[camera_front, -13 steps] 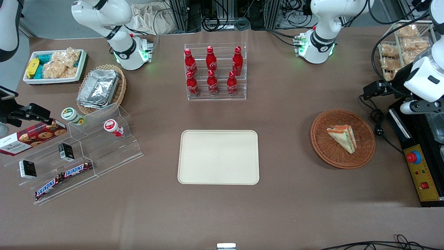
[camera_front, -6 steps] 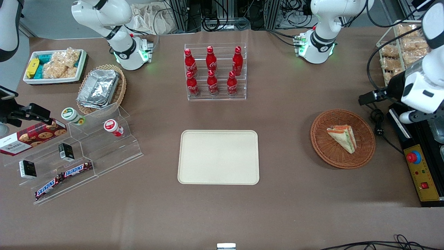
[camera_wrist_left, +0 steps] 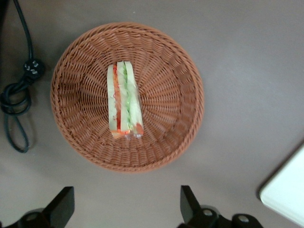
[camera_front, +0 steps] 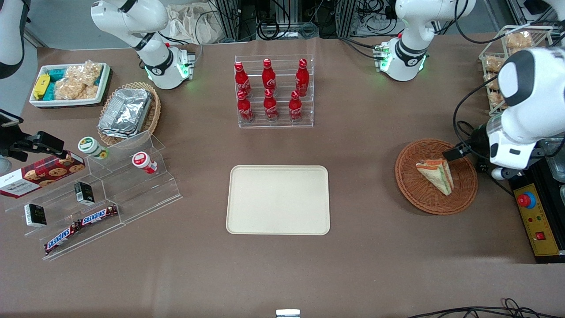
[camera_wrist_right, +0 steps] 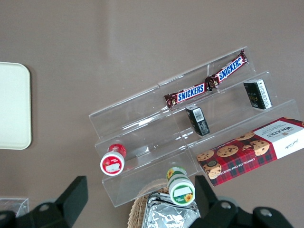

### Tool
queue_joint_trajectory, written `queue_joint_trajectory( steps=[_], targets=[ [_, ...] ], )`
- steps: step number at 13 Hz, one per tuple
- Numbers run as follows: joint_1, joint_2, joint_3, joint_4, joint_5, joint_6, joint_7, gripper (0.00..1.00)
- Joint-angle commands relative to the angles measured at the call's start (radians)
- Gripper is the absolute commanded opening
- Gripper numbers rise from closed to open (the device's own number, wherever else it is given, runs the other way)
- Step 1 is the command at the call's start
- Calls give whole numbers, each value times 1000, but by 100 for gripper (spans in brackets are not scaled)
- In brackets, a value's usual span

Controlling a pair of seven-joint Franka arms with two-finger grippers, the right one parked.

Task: Place sandwich from basket to tray
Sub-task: 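Lower the left gripper and grasp the wrapped sandwich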

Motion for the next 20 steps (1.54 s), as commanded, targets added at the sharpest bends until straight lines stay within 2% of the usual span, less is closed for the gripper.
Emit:
queue_joint_trajectory(
  steps=[1,5,11,12,13,16,17,18,20],
  targets=[
    [18,-4,22,-168,-8,211,-56,100],
    [36,117,23,-190,-13,380,-113,100],
    [38,212,23,-187,-15,457,-153,98],
    [37,225,23,-187,-13,472,-153,89],
    [35,234,23,-188,-13,482,-153,75],
    [24,260,22,-185,-11,494,-153,27],
    [23,260,20,-185,-4,494,-150,5],
    [21,248,14,-185,1,492,-141,0],
    [-18,173,2,-168,4,456,-132,0]
  ],
)
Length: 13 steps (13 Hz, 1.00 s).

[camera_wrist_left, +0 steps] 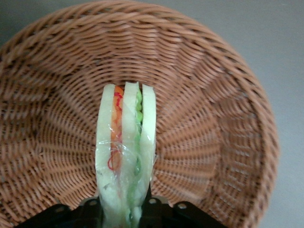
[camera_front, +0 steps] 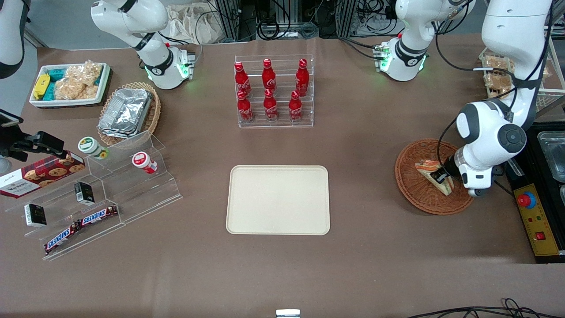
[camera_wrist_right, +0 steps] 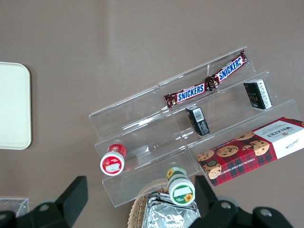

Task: Place sandwich from basket to tray
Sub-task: 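Lift the sandwich and carry it over the cream tray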

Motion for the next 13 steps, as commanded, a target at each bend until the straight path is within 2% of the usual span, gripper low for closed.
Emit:
queue_joint_trajectory(
  steps=[1,4,5,9,10,13],
  targets=[
    [-39,-99,-14,51,6,-96,28,0],
    [-54,-122,-94,233,5,-394,24,0],
    [-57,-119,-131,276,5,-436,19,0],
    [-62,-81,-325,319,10,-425,-1,0],
    [-76,-52,-361,339,32,-406,-3,0],
    [-189,59,-367,423,56,-337,-9,0]
  ],
)
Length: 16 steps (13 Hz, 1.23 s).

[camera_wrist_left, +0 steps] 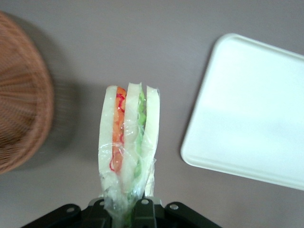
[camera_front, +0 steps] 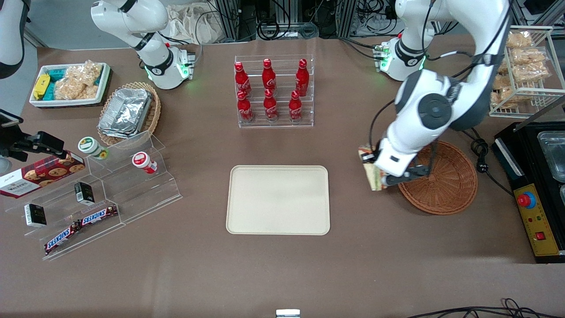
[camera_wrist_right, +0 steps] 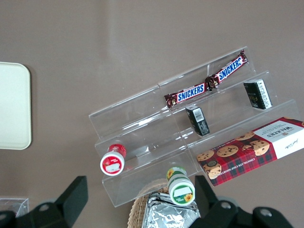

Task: Place sandwich from basket to tray
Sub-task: 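Lift the sandwich and carry it over the cream tray, then lower the sandwich onto the tray and open the left gripper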

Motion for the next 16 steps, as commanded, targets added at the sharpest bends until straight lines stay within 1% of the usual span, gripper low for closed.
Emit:
queue_joint_trajectory(
  steps=[1,2,3,5,8,9,10,11,13,14,16],
  targets=[
    [-92,136,5,126,39,51,-26,0],
    [-126,181,5,151,77,86,-58,0],
    [-147,230,5,168,134,134,-93,0],
    [-167,304,5,171,225,238,-138,0],
    [-175,393,5,189,286,364,-133,0],
    [-177,411,5,194,300,383,-136,20],
    [-177,416,5,194,299,387,-138,55],
    [-175,412,5,193,297,387,-141,72],
    [-170,396,5,197,279,387,-176,98],
    [-166,369,5,203,279,384,-238,99],
    [-137,294,8,200,277,345,-302,99]
  ],
)
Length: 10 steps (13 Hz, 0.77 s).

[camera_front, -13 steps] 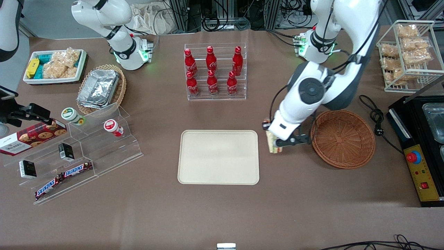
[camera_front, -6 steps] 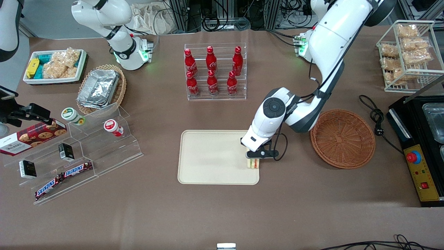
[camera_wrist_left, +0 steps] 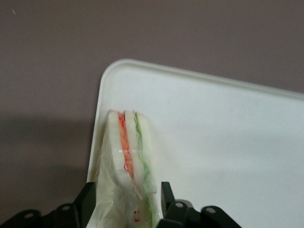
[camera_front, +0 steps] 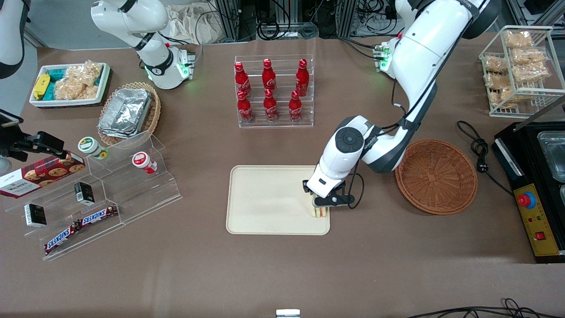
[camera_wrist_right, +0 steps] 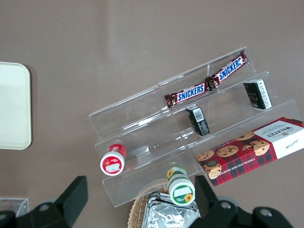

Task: Place sandwich from basket to tray

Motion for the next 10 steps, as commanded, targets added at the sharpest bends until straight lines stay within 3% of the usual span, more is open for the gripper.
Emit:
queue_joint_trajectory(
  steps=[1,6,8,10],
  targets=[
    [42,-131,4,-8,0,-109,-72,99],
    [158,-346,1,3,-147,-431,48,99],
    [229,-409,2,51,-237,-615,213,99],
    [282,-446,8,128,-278,-836,353,99]
  ],
)
